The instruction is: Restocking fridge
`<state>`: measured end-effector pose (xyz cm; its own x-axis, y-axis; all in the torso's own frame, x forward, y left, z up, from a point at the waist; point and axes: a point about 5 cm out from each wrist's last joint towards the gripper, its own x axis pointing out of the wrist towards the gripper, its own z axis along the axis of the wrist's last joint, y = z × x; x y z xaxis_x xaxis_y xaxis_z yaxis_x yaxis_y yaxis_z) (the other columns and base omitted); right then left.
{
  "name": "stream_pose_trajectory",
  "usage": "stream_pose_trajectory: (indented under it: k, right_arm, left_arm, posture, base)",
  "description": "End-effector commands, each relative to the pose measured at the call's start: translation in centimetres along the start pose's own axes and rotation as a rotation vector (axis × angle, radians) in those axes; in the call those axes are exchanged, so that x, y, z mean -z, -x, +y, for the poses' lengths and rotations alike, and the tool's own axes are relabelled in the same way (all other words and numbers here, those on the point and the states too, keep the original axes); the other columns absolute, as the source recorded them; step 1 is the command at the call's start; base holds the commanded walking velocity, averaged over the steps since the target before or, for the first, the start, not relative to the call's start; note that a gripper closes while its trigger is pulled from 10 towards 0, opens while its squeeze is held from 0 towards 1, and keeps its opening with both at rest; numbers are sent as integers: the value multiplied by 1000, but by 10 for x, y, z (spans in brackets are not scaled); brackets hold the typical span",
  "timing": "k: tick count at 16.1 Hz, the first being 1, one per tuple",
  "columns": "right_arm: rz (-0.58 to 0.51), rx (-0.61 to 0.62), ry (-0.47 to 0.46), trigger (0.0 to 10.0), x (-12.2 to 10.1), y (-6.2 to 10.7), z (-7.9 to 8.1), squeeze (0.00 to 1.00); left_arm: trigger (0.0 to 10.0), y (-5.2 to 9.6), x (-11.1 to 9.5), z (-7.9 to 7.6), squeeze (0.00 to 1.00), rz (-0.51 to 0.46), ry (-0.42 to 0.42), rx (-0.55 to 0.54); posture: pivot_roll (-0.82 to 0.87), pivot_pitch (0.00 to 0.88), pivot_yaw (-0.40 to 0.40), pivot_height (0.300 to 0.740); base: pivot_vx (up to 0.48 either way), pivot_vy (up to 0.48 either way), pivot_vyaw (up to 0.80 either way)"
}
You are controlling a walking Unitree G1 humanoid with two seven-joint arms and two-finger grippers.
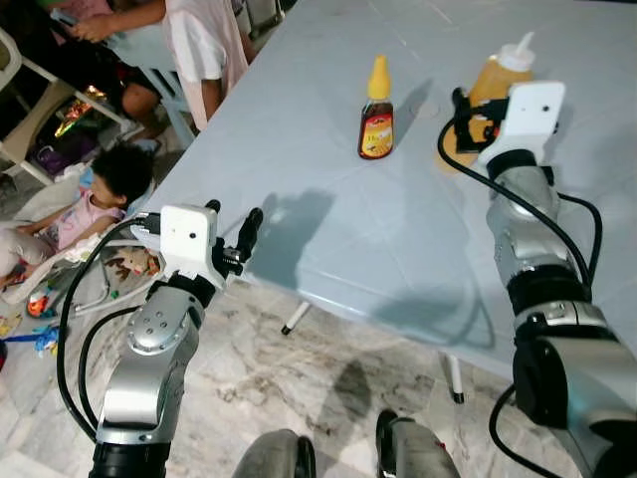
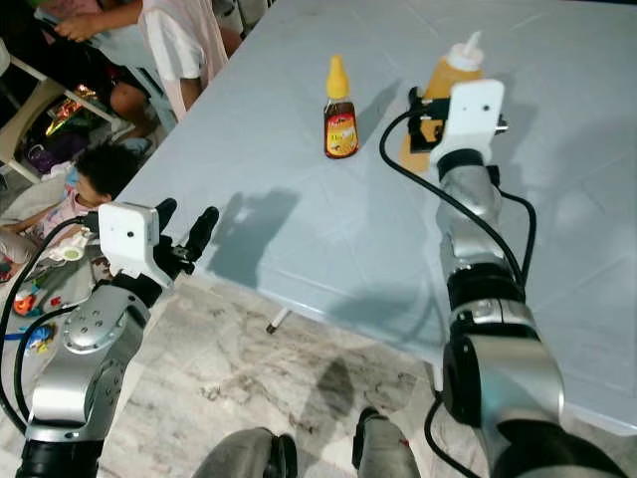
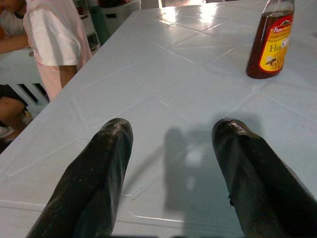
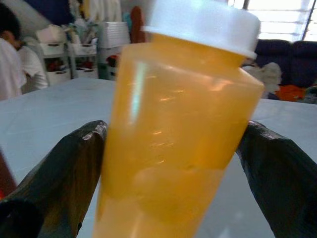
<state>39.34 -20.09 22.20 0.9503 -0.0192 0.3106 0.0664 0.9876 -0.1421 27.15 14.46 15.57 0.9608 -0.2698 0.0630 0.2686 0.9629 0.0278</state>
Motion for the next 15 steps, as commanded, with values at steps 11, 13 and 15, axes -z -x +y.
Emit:
stream_pose_trajectory:
  k: [11, 13, 15]
  right_arm:
    - [-41, -81, -14, 0, -5, -4, 14, 0]
    - [-45, -90, -9, 0, -5, -4, 15, 0]
    - [-52, -110, 5, 0, -2, 0, 18, 0]
  left_arm:
    - [10000, 3, 0, 1, 0, 2, -8, -24]
    - [10000, 2, 0, 0, 0, 1, -6, -24]
    - [10000, 1, 2, -1, 0, 0, -2, -27]
  posture:
    - [63, 176, 149, 740]
    - [56, 173, 143, 740]
    - [45, 163, 133, 740]
  base:
    - [0, 0, 0]
    - [0, 0, 0]
    - [0, 0, 0]
